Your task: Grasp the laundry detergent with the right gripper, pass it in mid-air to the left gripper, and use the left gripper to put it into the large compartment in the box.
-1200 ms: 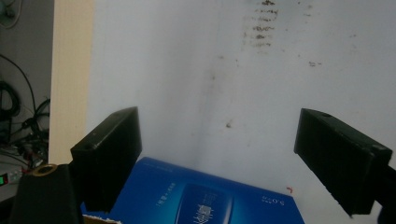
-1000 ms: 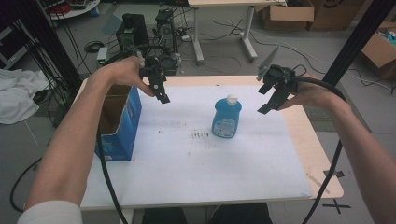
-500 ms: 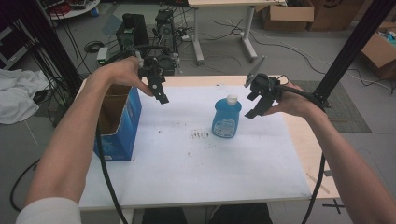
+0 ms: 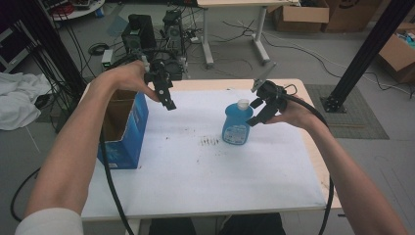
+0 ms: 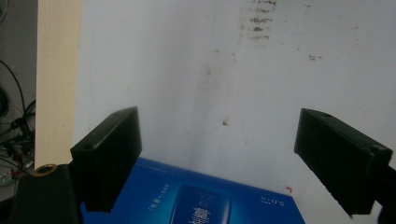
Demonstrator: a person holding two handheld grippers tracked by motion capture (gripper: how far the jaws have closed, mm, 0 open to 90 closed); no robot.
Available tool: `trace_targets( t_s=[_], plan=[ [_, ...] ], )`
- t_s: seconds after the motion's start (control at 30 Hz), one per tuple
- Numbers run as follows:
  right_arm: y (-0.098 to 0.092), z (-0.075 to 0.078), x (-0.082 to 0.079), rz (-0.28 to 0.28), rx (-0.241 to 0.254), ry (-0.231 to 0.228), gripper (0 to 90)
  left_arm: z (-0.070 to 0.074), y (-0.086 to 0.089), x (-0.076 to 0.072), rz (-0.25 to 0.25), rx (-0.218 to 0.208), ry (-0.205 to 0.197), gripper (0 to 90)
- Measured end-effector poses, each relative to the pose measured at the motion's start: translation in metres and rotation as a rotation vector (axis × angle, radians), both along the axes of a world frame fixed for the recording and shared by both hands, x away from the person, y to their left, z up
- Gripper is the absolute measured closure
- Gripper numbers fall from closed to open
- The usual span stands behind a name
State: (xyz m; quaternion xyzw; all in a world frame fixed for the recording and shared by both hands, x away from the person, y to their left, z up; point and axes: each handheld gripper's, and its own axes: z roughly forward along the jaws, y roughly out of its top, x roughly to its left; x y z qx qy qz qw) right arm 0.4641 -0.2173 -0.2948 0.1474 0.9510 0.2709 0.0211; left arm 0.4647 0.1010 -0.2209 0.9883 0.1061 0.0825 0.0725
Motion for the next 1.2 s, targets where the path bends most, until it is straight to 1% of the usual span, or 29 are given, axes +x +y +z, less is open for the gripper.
trace_targets(
  t_s=[0.03,0.07,0.2,0.27,0.33,0.37,0.4,0.5,0.6,0.63,0.7,0.73,0.77,0.83,0.87,0.93,1.03,1.2],
  plan=[
    [0.001,-0.001,0.000,-0.002,0.002,0.007,17.9,0.000,0.000,-0.001,0.000,-0.006,-0.003,15.6],
    [0.001,-0.004,0.000,0.001,0.004,0.002,17.8,0.000,0.000,-0.001,-0.003,0.000,-0.003,15.5],
    [0.003,-0.011,0.001,-0.006,0.008,0.011,17.8,0.000,0.001,-0.001,0.001,-0.004,-0.004,15.5],
    [0.003,-0.015,0.002,-0.012,0.027,0.020,17.9,0.000,0.002,-0.001,0.001,-0.001,-0.002,15.5],
    [0.002,-0.016,0.003,-0.011,0.038,0.013,18.0,0.000,0.003,-0.001,0.005,-0.003,-0.001,15.5],
    [0.002,-0.017,0.002,-0.016,0.055,0.012,18.4,-0.001,0.003,-0.002,0.010,-0.010,-0.001,15.5],
    [0.001,-0.018,0.002,-0.017,0.066,0.008,18.5,0.000,0.004,-0.001,0.004,-0.003,-0.001,15.5],
    [-0.002,-0.022,0.000,-0.016,0.112,0.000,18.8,-0.001,0.006,-0.002,0.007,-0.007,-0.001,15.5],
    [-0.003,-0.028,-0.004,-0.006,0.120,-0.028,18.9,-0.002,0.007,-0.001,0.012,-0.015,-0.005,15.5],
    [-0.003,-0.030,-0.004,-0.007,0.124,-0.036,18.8,-0.002,0.007,-0.001,0.013,-0.011,-0.004,15.5],
    [-0.003,-0.034,-0.004,-0.012,0.142,-0.031,18.7,-0.003,0.007,-0.001,0.015,-0.011,-0.004,15.5],
    [-0.003,-0.034,-0.004,-0.012,0.142,-0.031,18.7,-0.003,0.007,-0.001,0.015,-0.011,-0.004,15.5],
    [-0.003,-0.038,-0.005,-0.017,0.145,-0.028,18.4,-0.003,0.007,-0.001,0.010,-0.010,-0.003,15.5],
    [-0.002,-0.041,-0.005,-0.013,0.150,-0.028,18.4,-0.004,0.007,-0.001,0.011,-0.008,-0.001,15.5],
    [-0.001,-0.044,-0.004,-0.013,0.150,-0.021,18.4,-0.004,0.007,-0.001,0.015,-0.009,0.000,15.5],
    [0.000,-0.048,-0.005,-0.010,0.144,-0.022,18.4,-0.004,0.008,-0.001,0.013,-0.009,-0.005,15.5],
    [0.001,-0.053,-0.006,-0.010,0.141,-0.018,18.2,-0.004,0.010,0.000,0.018,-0.010,-0.002,15.5],
    [0.000,-0.057,-0.005,-0.014,0.147,-0.012,18.3,-0.004,0.012,0.000,0.023,-0.011,-0.002,15.5]
  ],
)
